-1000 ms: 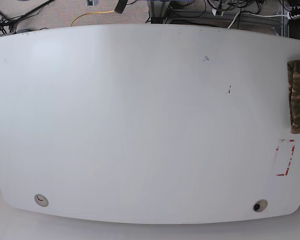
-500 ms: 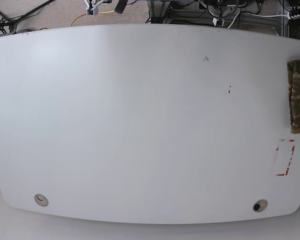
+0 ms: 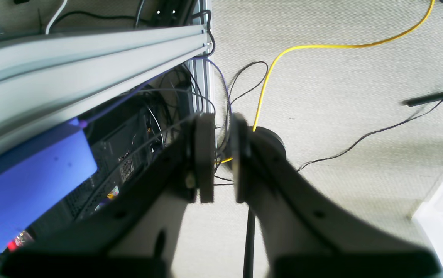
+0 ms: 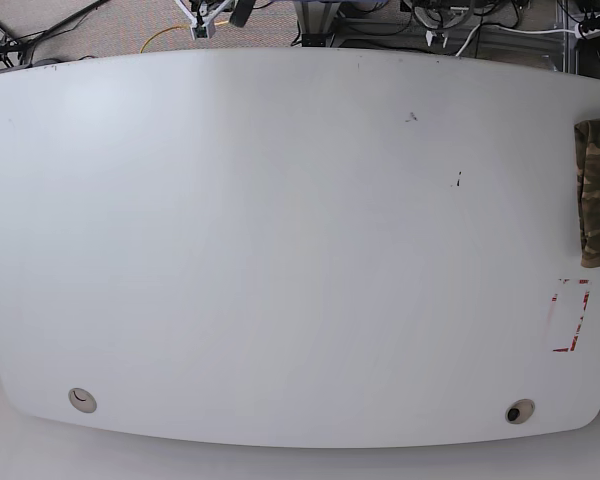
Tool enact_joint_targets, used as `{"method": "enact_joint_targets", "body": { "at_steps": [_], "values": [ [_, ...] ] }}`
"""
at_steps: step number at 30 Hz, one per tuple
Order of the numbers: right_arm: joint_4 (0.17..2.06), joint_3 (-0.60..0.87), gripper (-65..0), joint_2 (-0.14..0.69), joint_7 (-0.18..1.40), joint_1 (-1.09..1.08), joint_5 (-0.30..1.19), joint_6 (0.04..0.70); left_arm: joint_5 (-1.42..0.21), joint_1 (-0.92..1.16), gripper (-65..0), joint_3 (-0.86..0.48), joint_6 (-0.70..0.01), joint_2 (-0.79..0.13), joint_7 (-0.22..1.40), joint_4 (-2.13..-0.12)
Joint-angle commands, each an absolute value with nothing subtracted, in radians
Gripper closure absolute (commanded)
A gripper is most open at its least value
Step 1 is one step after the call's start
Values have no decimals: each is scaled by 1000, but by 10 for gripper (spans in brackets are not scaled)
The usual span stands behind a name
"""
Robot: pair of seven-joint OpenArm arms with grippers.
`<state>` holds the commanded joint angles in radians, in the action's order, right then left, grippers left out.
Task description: Fold the T-shirt properly
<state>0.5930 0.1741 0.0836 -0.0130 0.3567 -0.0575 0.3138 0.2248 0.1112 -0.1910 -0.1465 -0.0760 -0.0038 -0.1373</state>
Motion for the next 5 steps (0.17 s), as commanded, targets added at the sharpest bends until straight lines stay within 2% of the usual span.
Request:
{"method": "enact_joint_targets", "body": {
  "at_steps": [5],
  "values": [
    [499,173,-71,84,-16,315,-56,314,226,111,-367,-191,-147,-73,-4,-137]
  ]
}}
